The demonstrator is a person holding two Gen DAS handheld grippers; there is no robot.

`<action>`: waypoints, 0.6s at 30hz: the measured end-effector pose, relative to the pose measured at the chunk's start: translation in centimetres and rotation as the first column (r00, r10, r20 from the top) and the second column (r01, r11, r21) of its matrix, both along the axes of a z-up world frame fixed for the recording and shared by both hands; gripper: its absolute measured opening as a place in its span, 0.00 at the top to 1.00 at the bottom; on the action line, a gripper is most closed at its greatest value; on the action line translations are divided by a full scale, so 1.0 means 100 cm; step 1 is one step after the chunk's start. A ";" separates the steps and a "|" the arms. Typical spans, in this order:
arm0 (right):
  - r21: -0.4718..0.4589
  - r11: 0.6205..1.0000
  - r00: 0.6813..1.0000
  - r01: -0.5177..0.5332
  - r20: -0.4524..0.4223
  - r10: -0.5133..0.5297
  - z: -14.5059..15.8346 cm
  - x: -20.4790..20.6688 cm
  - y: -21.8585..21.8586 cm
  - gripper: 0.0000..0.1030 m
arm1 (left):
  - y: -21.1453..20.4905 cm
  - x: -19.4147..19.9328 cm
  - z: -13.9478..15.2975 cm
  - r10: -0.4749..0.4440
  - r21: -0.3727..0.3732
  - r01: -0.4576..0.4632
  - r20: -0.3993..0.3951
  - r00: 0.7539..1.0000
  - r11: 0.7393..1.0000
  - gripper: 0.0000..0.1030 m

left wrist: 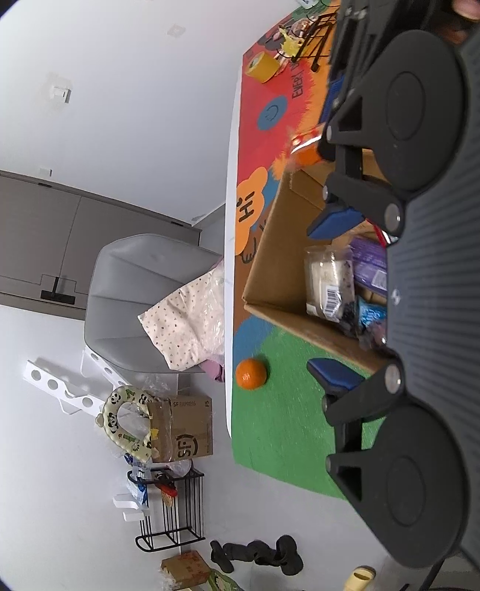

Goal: Organize snacks
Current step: 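Open the left gripper over the box while the right releases the orange packet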

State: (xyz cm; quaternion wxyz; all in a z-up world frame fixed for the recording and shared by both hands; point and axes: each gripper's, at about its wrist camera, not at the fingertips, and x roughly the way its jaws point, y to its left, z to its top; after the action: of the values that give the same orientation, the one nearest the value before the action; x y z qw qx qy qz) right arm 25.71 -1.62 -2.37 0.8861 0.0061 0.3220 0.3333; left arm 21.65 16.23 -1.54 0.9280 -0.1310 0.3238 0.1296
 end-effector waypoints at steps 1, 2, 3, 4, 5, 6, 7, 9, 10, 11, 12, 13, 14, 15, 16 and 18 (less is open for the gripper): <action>0.007 1.000 1.000 -0.002 -0.005 0.002 0.001 0.001 0.001 0.82 | 0.000 -0.002 0.000 -0.003 0.003 0.003 -0.003 1.000 1.000 0.30; 0.017 1.000 1.000 -0.006 -0.013 0.006 0.002 0.002 0.002 0.82 | 0.001 -0.004 -0.001 -0.002 0.008 0.003 -0.003 1.000 1.000 0.29; 0.024 1.000 1.000 -0.013 -0.019 0.014 0.003 0.003 0.004 0.82 | 0.001 -0.006 -0.001 0.003 0.013 -0.003 -0.002 1.000 1.000 0.28; 0.027 0.999 1.000 -0.023 -0.020 0.023 0.003 0.004 0.006 0.81 | 0.003 -0.008 -0.002 0.009 0.014 -0.009 -0.002 1.000 1.000 0.28; 0.037 0.999 0.999 -0.034 -0.027 0.035 0.004 0.005 0.007 0.74 | 0.005 -0.010 -0.003 0.015 0.013 -0.015 -0.004 1.000 1.000 0.28; 0.042 0.999 0.999 -0.034 -0.032 0.035 0.004 0.005 0.007 0.62 | 0.006 -0.010 -0.003 0.018 0.010 -0.018 -0.005 1.000 1.000 0.27; 0.050 0.998 0.999 -0.028 -0.035 0.030 0.004 0.005 0.005 0.55 | 0.007 -0.012 -0.003 0.020 0.009 -0.020 -0.005 1.000 1.000 0.27; 0.060 0.998 0.999 -0.018 -0.040 0.020 0.003 0.004 0.001 0.51 | 0.007 -0.014 -0.004 0.020 0.014 -0.020 -0.006 1.000 1.000 0.26; 0.061 0.998 0.999 -0.015 -0.050 0.019 0.002 0.003 -0.003 0.51 | 0.007 -0.015 -0.004 0.020 0.016 -0.020 -0.004 1.000 1.000 0.25; 0.061 0.998 0.998 -0.013 -0.055 0.016 0.000 0.002 -0.005 0.51 | 0.007 -0.017 -0.005 0.020 0.015 -0.020 -0.002 1.000 1.000 0.23; 0.057 0.998 0.998 -0.009 -0.056 0.012 -0.001 0.001 -0.008 0.51 | 0.007 -0.019 -0.005 0.020 0.011 -0.020 0.001 1.000 1.000 0.23; 0.053 0.999 0.998 -0.004 -0.055 0.007 -0.002 -0.001 -0.011 0.51 | 0.007 -0.019 -0.006 0.019 0.006 -0.019 0.002 1.000 1.000 0.22; 0.052 0.999 0.998 -0.001 -0.056 0.004 -0.002 -0.003 -0.014 0.51 | 0.007 -0.020 -0.007 0.020 0.001 -0.020 0.002 1.000 1.000 0.22; 0.053 0.999 0.998 0.000 -0.058 0.003 -0.003 -0.005 -0.017 0.51 | 0.006 -0.021 -0.008 0.019 -0.003 -0.019 0.002 1.000 1.000 0.22; 0.056 0.998 0.998 0.004 -0.062 0.000 -0.004 -0.007 -0.021 0.51 | 0.005 -0.023 -0.010 0.018 -0.005 -0.018 0.002 1.000 1.000 0.21; 0.058 0.998 0.998 0.012 -0.065 -0.009 -0.005 -0.010 -0.028 0.51 | 0.002 -0.025 -0.011 0.015 -0.006 -0.015 0.001 1.000 1.000 0.19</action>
State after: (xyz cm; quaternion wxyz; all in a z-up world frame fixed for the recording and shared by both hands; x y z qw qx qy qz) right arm 24.73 -4.39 -2.87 0.8765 0.0445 0.3404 0.3375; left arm 19.15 16.46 -2.61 0.9268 -0.1363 0.3227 0.1356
